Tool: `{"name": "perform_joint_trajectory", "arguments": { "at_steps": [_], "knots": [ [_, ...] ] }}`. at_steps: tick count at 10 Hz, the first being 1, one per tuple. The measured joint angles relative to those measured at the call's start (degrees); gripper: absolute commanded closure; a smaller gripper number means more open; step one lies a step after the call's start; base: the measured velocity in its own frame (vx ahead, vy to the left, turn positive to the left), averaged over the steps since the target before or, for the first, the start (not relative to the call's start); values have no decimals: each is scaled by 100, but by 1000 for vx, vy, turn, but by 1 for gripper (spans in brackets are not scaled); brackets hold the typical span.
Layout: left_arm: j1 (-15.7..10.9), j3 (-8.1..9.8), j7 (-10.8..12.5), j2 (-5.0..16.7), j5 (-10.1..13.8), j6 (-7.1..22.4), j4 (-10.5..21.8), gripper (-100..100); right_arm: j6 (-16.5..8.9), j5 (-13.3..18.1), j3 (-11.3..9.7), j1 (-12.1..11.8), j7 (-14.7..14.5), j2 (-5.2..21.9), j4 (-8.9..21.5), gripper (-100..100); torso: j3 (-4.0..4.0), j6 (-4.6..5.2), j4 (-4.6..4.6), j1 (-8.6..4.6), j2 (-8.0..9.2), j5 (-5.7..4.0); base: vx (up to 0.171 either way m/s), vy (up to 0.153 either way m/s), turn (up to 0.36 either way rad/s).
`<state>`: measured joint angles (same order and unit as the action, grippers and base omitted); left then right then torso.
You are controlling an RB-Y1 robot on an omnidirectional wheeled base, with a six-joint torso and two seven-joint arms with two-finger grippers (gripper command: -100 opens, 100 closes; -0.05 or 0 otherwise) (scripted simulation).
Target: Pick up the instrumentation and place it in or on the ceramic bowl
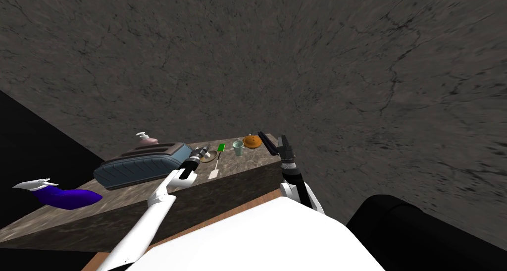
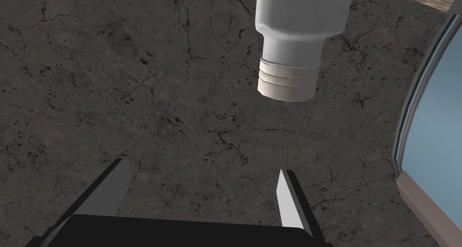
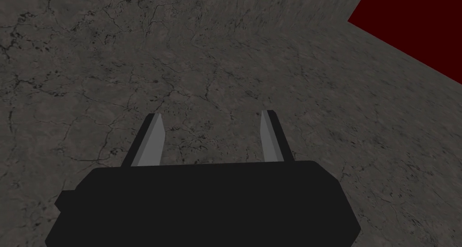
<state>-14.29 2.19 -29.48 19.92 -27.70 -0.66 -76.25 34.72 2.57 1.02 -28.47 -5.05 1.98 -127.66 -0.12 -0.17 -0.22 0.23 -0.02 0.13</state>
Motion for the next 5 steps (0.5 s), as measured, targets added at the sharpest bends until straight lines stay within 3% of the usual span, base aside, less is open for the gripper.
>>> {"name": "perform_joint_trajectory", "arguments": {
  "at_steps": [5],
  "knots": [
    [1, 1, -1, -1, 0, -3, 1, 0, 0, 0, 0, 0, 0, 0, 0, 0, -10, 0, -4, -3, -16, -1, 0, 0, 0]
  ]
}}
